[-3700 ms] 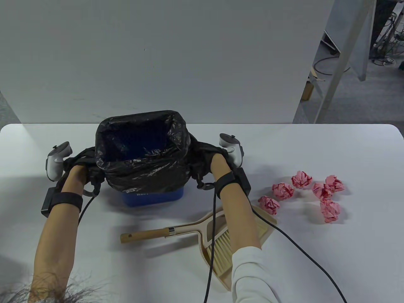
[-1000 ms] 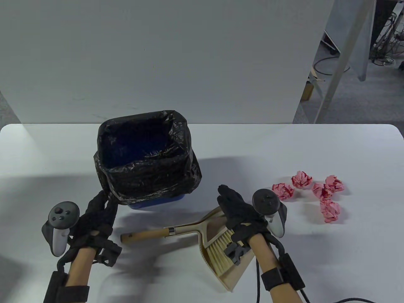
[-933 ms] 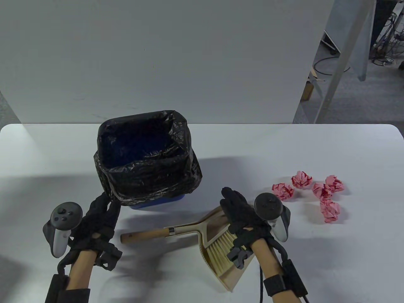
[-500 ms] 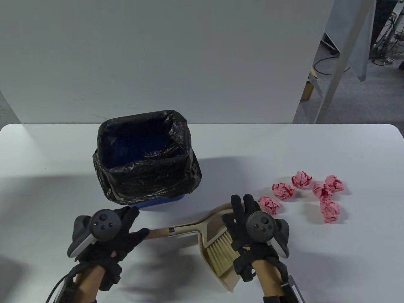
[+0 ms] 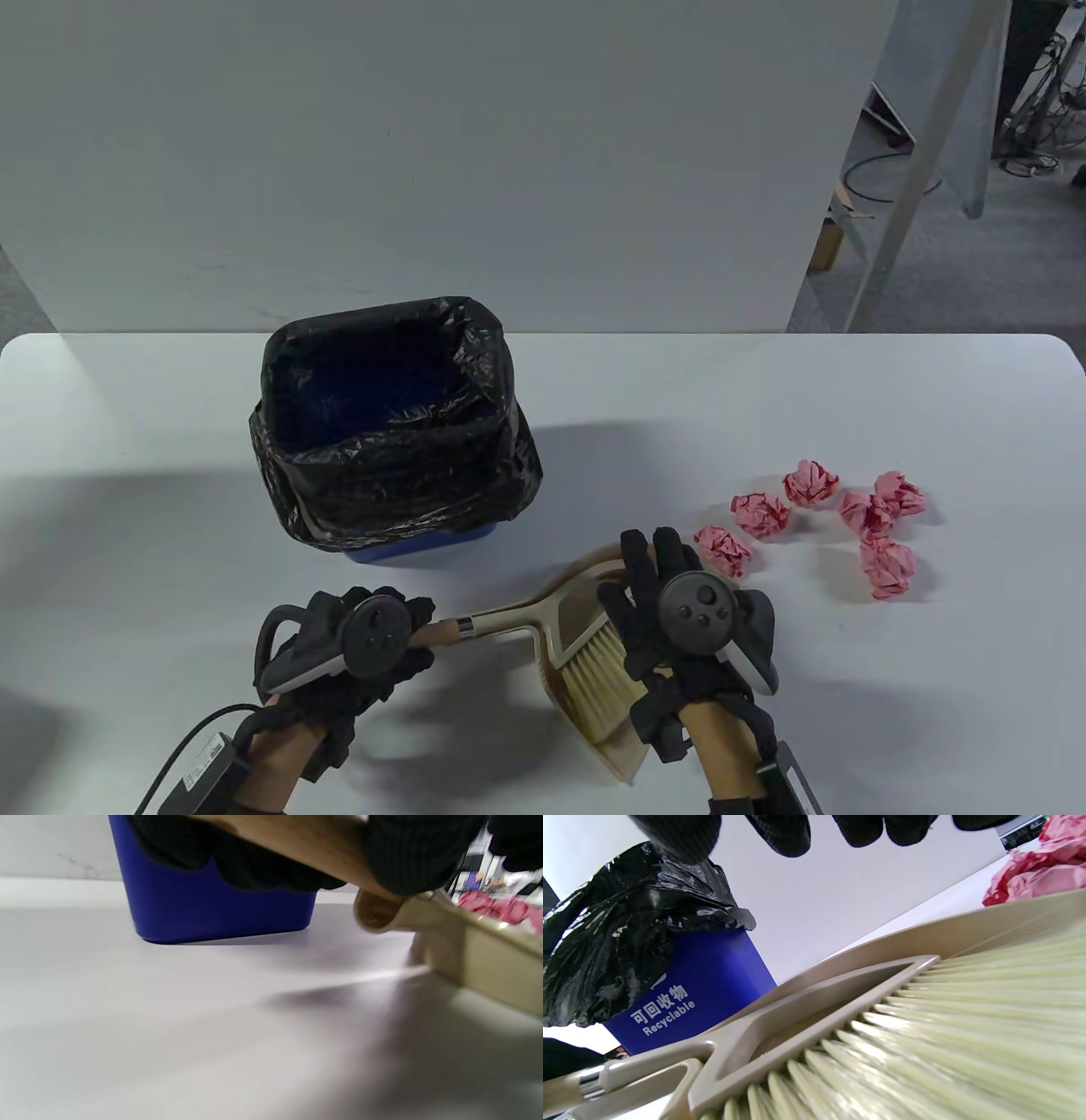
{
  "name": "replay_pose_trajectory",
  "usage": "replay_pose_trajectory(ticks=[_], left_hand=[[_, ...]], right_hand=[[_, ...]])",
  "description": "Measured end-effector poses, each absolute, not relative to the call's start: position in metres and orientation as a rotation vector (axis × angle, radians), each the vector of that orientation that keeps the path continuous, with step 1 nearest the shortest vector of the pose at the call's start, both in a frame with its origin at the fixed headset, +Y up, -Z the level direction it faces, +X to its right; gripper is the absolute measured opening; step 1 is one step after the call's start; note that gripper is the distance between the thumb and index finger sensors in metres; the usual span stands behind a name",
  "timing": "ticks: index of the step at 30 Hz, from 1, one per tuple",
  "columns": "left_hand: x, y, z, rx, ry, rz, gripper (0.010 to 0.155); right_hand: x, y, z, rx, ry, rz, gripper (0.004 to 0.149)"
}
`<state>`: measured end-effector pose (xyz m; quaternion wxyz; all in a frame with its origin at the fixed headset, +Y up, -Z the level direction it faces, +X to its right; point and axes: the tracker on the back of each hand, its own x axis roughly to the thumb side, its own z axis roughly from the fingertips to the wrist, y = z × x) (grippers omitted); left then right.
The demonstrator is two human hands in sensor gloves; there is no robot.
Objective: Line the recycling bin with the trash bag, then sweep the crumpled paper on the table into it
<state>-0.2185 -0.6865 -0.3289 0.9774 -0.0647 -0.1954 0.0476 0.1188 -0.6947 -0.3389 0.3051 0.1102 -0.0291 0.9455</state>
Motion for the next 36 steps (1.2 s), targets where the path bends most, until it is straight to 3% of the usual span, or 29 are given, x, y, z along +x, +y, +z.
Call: replay_pose_trajectory(ticks=[12, 16, 21, 25, 30, 32, 36], left_hand=[[-0.202, -0.664, -0.323, 0.014, -0.353, 0.199, 0.065], [-0.167, -0.659, -0.330, 0.009, -0.326, 0.328, 0.067], [-0.119, -0.647, -0.340, 0.020, -0.322, 0.411, 0.072], [-0.090, -0.654, -0.351, -0.080, -0.409, 0.655, 0.077], [-0.065, -0.681, -0.345, -0.334, -0.621, 1.028, 0.078], [-0.066, -0.684, -0.341, -0.276, -0.641, 1.004, 0.079], [-0.081, -0.688, -0.346, -0.401, -0.762, 1.169, 0.080]], right_hand=[[0.112, -0.673, -0.326, 0.439, -0.346, 2.467, 0.068], [0.105, -0.672, -0.322, 0.477, -0.400, 2.425, 0.066], [0.109, -0.677, -0.322, 0.359, -0.355, 2.352, 0.070], [0.119, -0.691, -0.329, 0.174, -0.166, 2.058, 0.078], [0.111, -0.695, -0.334, 0.205, -0.098, 1.956, 0.077], [0.113, -0.696, -0.331, 0.178, -0.112, 2.002, 0.083], [0.115, -0.689, -0.331, 0.199, -0.107, 1.940, 0.082]])
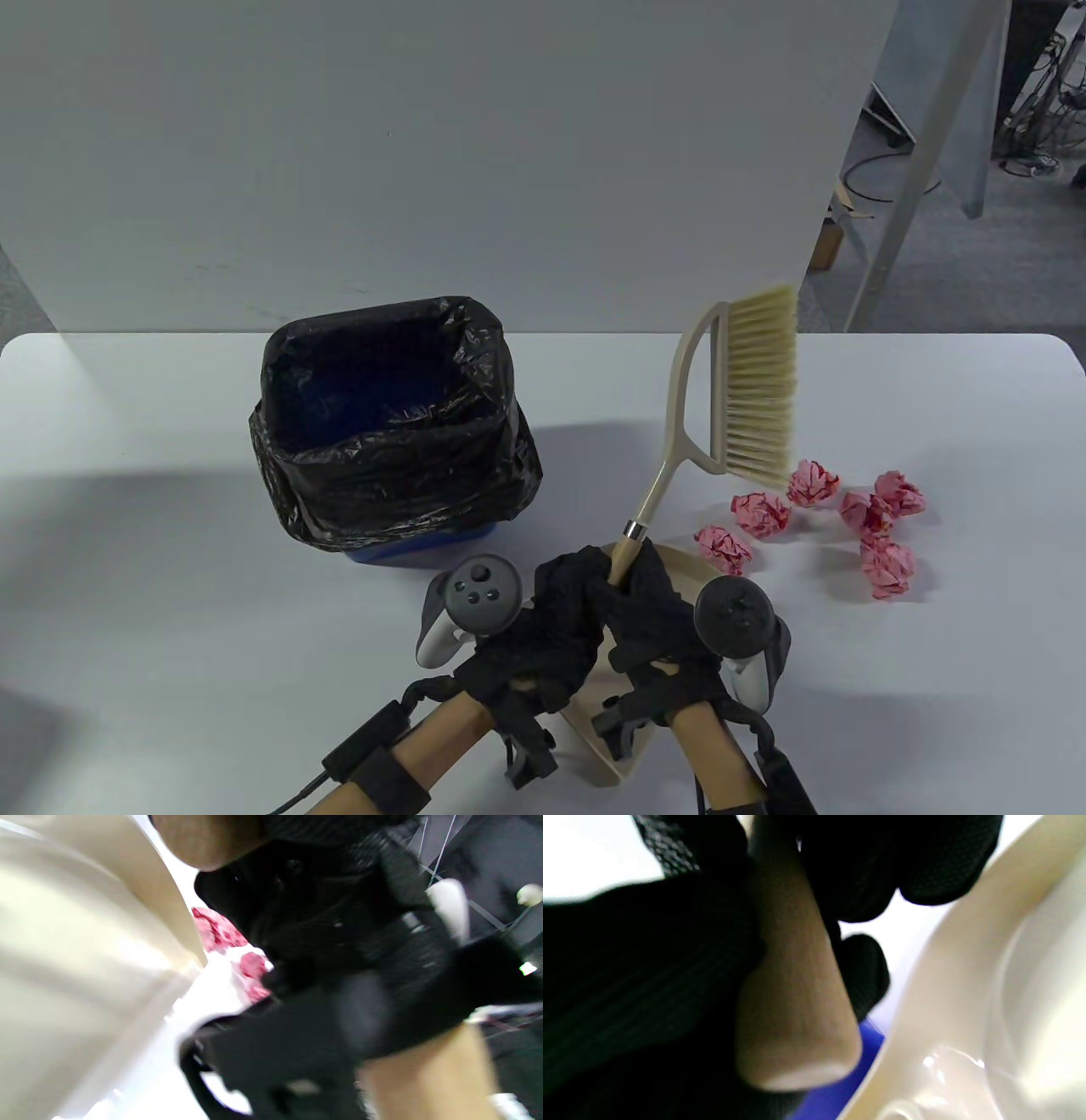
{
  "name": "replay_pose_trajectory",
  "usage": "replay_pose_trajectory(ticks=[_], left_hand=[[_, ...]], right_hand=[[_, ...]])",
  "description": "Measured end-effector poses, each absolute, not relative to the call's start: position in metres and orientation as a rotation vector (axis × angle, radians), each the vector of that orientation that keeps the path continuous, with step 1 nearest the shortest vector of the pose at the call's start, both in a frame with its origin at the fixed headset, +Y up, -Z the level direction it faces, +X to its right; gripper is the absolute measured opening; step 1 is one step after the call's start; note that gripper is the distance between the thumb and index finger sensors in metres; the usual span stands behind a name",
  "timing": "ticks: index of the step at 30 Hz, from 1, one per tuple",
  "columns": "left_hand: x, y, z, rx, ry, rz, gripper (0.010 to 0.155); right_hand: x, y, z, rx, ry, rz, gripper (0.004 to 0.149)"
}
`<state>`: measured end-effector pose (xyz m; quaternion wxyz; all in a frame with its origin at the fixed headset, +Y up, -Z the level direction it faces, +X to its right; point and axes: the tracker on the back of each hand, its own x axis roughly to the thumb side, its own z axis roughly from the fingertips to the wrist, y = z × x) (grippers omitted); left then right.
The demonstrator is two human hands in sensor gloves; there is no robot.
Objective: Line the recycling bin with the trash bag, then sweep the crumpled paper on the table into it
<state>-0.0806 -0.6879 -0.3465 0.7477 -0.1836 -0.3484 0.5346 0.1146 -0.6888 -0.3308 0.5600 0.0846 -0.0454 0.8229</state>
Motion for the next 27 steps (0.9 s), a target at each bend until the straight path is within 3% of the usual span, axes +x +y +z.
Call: replay_pose_trajectory(ticks=[4, 8, 14, 21, 27], left_hand=[[-0.105, -0.677, -0.353, -0.364, -0.755, 1.090, 0.070], [-0.120, -0.668, -0.347, -0.248, -0.700, 0.744, 0.073], [-0.146, -0.687, -0.338, -0.180, -0.628, 0.194, 0.077], [-0.161, -0.691, -0.344, -0.234, -0.576, 0.304, 0.079], [-0.159, -0.696, -0.345, -0.267, -0.563, 0.258, 0.079]], right_hand=[[0.120, -0.677, -0.326, 0.195, -0.112, 1.901, 0.077], [0.138, -0.669, -0.322, 0.133, -0.219, 1.958, 0.070], [0.158, -0.666, -0.317, 0.035, -0.233, 1.913, 0.065], [0.189, -0.668, -0.315, -0.086, 0.075, 1.841, 0.063], [0.218, -0.669, -0.310, -0.195, 0.144, 1.912, 0.062]])
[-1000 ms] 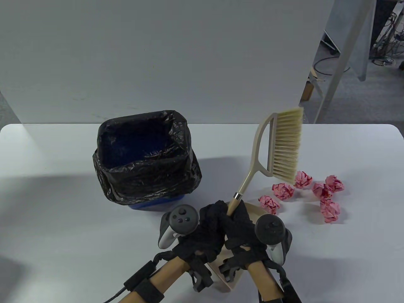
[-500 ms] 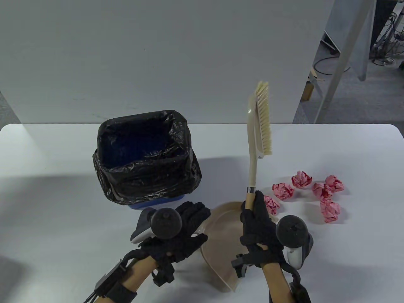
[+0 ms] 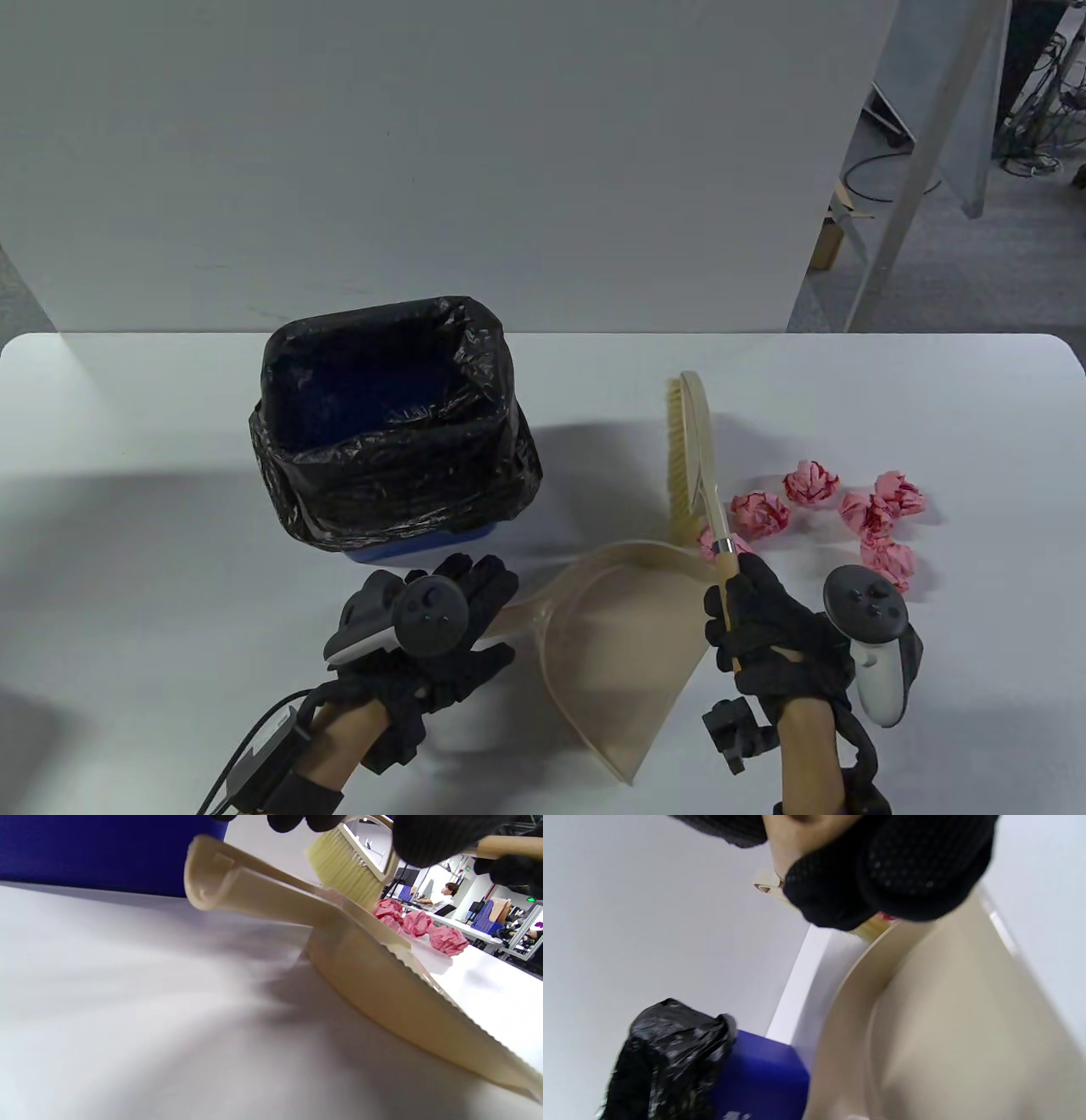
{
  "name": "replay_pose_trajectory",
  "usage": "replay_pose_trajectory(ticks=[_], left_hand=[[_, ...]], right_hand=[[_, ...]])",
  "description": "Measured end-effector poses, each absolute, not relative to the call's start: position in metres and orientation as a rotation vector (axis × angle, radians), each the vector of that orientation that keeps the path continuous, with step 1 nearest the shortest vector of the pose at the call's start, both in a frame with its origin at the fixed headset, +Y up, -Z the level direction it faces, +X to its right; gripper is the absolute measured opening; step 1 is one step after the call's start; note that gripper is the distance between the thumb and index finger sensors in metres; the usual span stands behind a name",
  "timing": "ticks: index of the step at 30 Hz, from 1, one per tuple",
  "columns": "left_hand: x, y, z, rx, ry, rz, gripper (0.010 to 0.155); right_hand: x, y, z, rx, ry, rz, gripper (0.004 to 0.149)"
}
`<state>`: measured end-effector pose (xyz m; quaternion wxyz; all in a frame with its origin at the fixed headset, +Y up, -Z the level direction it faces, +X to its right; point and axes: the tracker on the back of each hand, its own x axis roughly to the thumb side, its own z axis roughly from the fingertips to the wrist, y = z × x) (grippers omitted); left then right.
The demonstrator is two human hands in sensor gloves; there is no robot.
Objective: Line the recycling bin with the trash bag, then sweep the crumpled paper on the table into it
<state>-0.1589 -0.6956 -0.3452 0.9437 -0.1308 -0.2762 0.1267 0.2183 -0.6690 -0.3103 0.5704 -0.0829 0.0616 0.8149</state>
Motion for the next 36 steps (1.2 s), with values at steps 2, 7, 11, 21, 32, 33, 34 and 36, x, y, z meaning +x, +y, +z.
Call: replay_pose_trajectory(ticks=[2, 7, 11, 21, 32, 33, 34, 36], left_hand=[[-0.159, -0.697, -0.347, -0.287, -0.551, 0.264, 0.079], [-0.163, -0.699, -0.350, -0.293, -0.523, 0.268, 0.079], [-0.166, -0.701, -0.352, -0.299, -0.505, 0.275, 0.079], [-0.167, -0.700, -0.353, -0.302, -0.483, 0.273, 0.079], [-0.166, -0.705, -0.356, -0.343, -0.456, 0.258, 0.079], [-0.166, -0.705, -0.356, -0.345, -0.454, 0.255, 0.079], [-0.166, -0.705, -0.356, -0.345, -0.453, 0.254, 0.079], [-0.165, -0.706, -0.356, -0.345, -0.452, 0.251, 0.079]], right_hand=[[0.226, -0.666, -0.308, -0.256, 0.107, 1.944, 0.062], [0.243, -0.665, -0.303, -0.361, 0.031, 1.945, 0.062], [0.250, -0.663, -0.299, -0.444, -0.059, 1.977, 0.062], [0.244, -0.648, -0.289, -0.195, -0.082, 1.835, 0.062], [0.247, -0.642, -0.276, -0.280, 0.094, 2.138, 0.061], [0.247, -0.643, -0.277, -0.307, 0.078, 2.150, 0.061], [0.247, -0.643, -0.278, -0.321, 0.066, 2.155, 0.061], [0.250, -0.645, -0.280, -0.375, 0.034, 2.165, 0.061]])
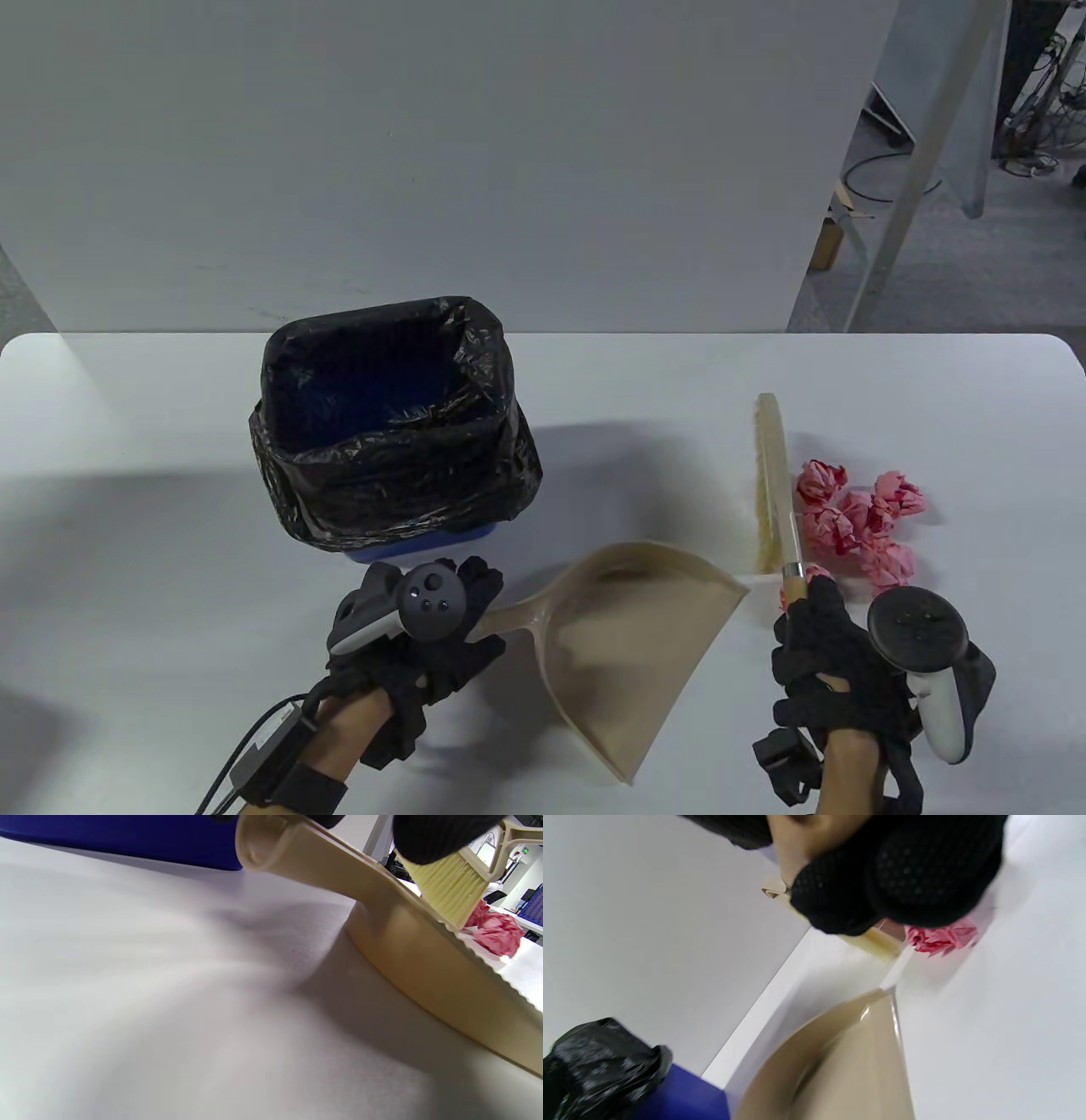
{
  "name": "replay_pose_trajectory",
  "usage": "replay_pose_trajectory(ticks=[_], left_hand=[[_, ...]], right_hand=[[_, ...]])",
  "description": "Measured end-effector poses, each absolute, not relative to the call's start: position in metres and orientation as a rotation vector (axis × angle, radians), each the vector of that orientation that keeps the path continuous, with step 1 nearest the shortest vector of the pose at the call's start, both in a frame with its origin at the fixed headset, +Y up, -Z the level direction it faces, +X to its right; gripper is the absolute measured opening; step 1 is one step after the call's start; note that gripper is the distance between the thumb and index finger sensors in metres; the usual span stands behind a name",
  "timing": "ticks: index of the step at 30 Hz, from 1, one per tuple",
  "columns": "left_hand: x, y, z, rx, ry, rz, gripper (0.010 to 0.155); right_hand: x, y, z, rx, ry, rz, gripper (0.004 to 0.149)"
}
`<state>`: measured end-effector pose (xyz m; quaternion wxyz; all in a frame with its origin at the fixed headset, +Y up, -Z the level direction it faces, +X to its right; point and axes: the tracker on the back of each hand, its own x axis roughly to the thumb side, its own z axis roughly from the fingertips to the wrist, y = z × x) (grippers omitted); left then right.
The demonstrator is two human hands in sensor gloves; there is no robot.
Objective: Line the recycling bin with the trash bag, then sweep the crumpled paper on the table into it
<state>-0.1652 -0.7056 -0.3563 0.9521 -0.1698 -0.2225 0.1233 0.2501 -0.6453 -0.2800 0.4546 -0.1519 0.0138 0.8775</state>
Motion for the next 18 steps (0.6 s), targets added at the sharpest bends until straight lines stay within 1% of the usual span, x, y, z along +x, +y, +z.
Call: replay_pose_trajectory(ticks=[4, 9, 14, 16, 18], left_hand=[[-0.165, -0.706, -0.356, -0.344, -0.453, 0.250, 0.079], [-0.164, -0.706, -0.356, -0.341, -0.446, 0.235, 0.079], [-0.159, -0.711, -0.357, -0.340, -0.434, 0.171, 0.085], [-0.155, -0.711, -0.357, -0.321, -0.427, 0.104, 0.088], [-0.151, -0.711, -0.356, -0.301, -0.423, 0.056, 0.091]], right_hand=[[0.256, -0.650, -0.283, -0.422, -0.016, 2.133, 0.061], [0.257, -0.648, -0.282, -0.361, -0.113, 2.033, 0.061], [0.261, -0.641, -0.276, -0.380, -0.343, 1.996, 0.061], [0.265, -0.639, -0.272, -0.430, -0.441, 1.987, 0.060], [0.268, -0.638, -0.269, -0.492, -0.499, 2.004, 0.061]])
